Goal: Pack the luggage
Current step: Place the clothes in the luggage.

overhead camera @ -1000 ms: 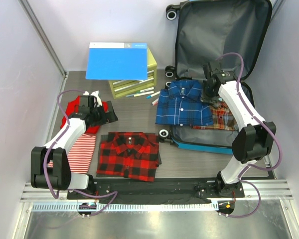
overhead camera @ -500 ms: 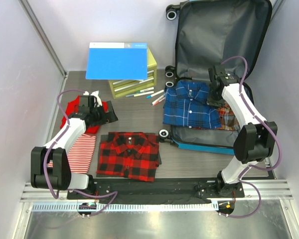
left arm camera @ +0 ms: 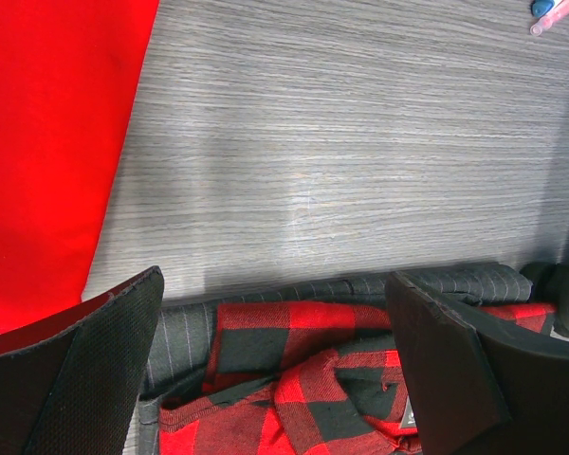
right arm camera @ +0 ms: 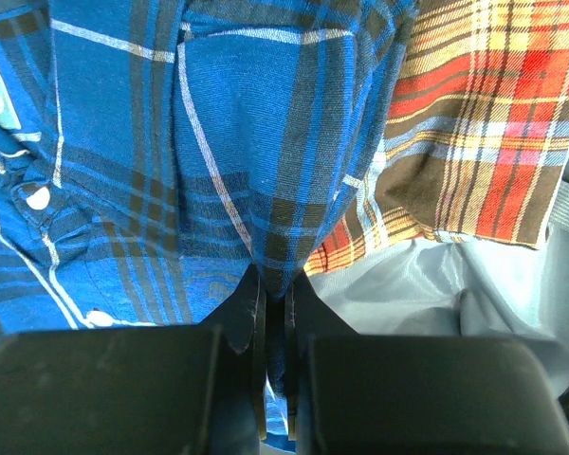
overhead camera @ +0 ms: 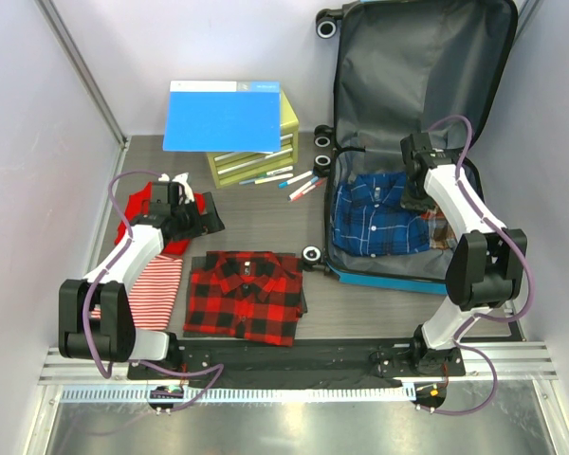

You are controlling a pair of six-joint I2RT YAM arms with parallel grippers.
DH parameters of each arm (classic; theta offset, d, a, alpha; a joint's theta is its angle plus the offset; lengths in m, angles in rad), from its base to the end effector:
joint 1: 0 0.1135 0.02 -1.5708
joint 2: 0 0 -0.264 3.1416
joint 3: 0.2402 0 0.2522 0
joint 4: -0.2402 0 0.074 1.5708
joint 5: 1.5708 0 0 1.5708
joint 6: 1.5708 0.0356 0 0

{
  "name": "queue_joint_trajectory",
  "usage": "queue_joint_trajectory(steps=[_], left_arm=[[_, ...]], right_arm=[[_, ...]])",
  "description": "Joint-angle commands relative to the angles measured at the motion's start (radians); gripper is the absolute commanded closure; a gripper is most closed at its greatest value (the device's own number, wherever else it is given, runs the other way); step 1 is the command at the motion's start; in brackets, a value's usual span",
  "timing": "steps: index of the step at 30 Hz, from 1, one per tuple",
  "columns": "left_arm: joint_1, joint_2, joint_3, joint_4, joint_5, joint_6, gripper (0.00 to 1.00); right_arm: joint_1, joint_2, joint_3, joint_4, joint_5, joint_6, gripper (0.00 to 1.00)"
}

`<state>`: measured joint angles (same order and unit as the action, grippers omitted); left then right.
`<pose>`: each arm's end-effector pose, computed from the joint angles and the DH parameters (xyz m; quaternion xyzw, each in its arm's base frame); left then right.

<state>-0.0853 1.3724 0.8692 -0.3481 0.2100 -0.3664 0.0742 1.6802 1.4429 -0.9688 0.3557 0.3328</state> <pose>0.2815 -0.0315 0.2249 -0.0939 0.9268 -0.1740 0.3192 0.3393 0.0128 0.2763 0.1566 0.9557 -0.1343 0.2100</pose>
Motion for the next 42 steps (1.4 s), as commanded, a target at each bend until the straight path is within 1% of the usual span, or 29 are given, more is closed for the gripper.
queue_joint_trajectory(steps=[1,9,13,14,15,16,17,18,19,20,22,26,29,31,32,33,35,36,39,40,42], left_arm=[[0.002,-0.006,0.002,0.029,0.009,0.003,0.0],[0.002,-0.009,0.004,0.026,0.012,0.004,0.0],[0.002,-0.012,0.005,0.024,0.011,0.004,0.0],[0.002,-0.012,0.005,0.023,0.011,0.004,0.0],[0.002,-0.012,0.005,0.023,0.012,0.004,0.0],[0.002,-0.01,0.005,0.023,0.012,0.004,0.0],[0.001,-0.01,0.007,0.024,0.012,0.006,0.0],[0.002,-0.009,0.007,0.023,0.015,0.006,0.0],[0.002,-0.009,0.008,0.023,0.014,0.007,0.0],[0.002,-0.007,0.01,0.024,0.015,0.007,0.0],[0.002,-0.007,0.011,0.023,0.015,0.006,0.0],[0.002,-0.007,0.01,0.02,0.012,0.007,0.0],[0.002,-0.006,0.011,0.018,0.012,0.007,0.0],[0.002,-0.004,0.016,0.017,0.014,0.007,0.0],[0.002,-0.001,0.016,0.018,0.015,0.006,0.0],[0.002,-0.002,0.017,0.017,0.015,0.007,0.0],[0.002,-0.001,0.021,0.011,0.014,0.009,0.0],[0.002,0.001,0.022,0.008,0.011,0.011,0.0],[0.002,-0.004,0.022,-0.005,-0.001,0.012,0.0],[0.002,-0.006,0.019,-0.009,-0.003,0.014,0.0],[0.002,-0.015,0.016,-0.015,-0.008,0.014,0.0]], right_arm=[[-0.008,-0.001,0.001,0.051,0.043,-0.015,0.99],[-0.008,0.033,-0.016,0.116,0.032,-0.011,0.99],[-0.011,0.047,-0.007,0.127,0.071,-0.018,0.99],[-0.014,0.047,-0.003,0.127,0.077,-0.021,0.98],[-0.016,0.047,0.016,0.125,0.083,-0.026,0.94],[-0.022,0.047,0.028,0.125,0.086,-0.038,0.78],[-0.025,0.05,0.045,0.119,0.094,-0.043,0.68],[-0.03,0.055,0.086,0.096,0.101,-0.049,0.56],[-0.036,0.056,0.111,0.081,0.111,-0.051,0.33],[-0.039,0.056,0.134,0.065,0.133,-0.052,0.25],[-0.039,0.046,0.191,0.029,0.152,-0.058,0.15],[-0.039,0.003,0.254,-0.008,0.123,-0.063,0.14],[-0.037,-0.045,0.266,-0.015,-0.001,-0.055,0.15],[-0.016,-0.069,0.254,0.002,-0.119,-0.041,0.17],[-0.001,-0.088,0.245,0.01,-0.148,-0.04,0.18],[0.051,-0.097,0.232,0.025,-0.162,-0.035,0.18],[0.114,-0.103,0.228,0.036,-0.181,-0.025,0.18],[0.19,-0.102,0.228,0.042,-0.187,-0.017,0.18],[0.291,-0.094,0.214,0.079,-0.247,0.043,0.18],[0.358,-0.094,0.209,0.093,-0.262,0.069,0.18],[0.412,-0.086,0.195,0.134,-0.296,0.087,0.18]])
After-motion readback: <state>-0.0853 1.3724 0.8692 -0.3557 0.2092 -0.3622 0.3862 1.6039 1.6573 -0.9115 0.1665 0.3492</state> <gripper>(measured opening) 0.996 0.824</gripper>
